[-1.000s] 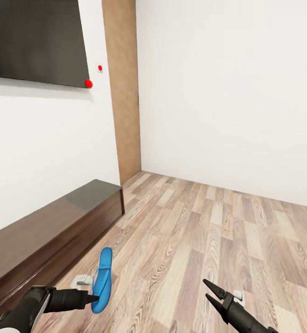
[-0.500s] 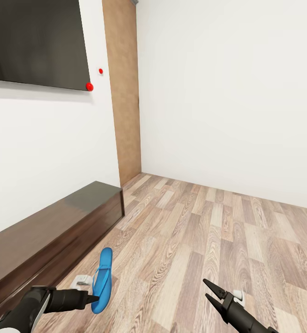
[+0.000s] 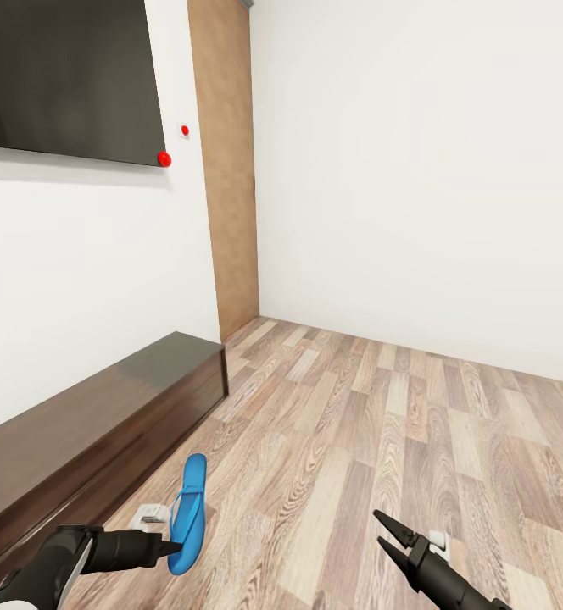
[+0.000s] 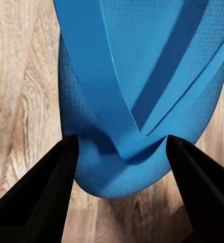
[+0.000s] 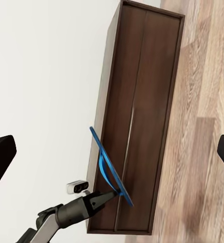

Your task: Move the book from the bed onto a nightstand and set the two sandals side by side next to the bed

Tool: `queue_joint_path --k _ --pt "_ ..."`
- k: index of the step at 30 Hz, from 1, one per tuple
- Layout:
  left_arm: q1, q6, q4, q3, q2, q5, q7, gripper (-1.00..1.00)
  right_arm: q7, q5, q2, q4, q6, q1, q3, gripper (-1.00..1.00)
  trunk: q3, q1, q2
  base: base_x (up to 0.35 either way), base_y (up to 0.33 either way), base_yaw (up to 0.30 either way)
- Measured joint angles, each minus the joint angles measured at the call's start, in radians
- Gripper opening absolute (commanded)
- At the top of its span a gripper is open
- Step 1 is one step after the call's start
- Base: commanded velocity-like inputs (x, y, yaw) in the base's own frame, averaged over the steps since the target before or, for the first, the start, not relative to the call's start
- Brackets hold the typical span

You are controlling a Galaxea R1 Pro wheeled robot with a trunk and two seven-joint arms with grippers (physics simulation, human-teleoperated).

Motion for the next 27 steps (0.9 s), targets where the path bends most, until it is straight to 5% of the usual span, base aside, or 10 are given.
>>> queue_joint_path --k 12,27 --pt "0.0 0.0 0.012 0.001 -0.015 0.0 -0.001 -1.0 -0.001 0.006 0.0 0.0 -0.001 0.0 0.001 1.0 0.0 0.0 0.0 -0.011 -0.001 0.0" --pt "0.0 0.0 0.012 0.001 -0.017 -0.001 0.0 -1.0 -0.003 0.006 -0.001 0.001 -0.002 0.0 -0.006 1.0 0.0 0.0 0.0 -0.153 -0.024 0.011"
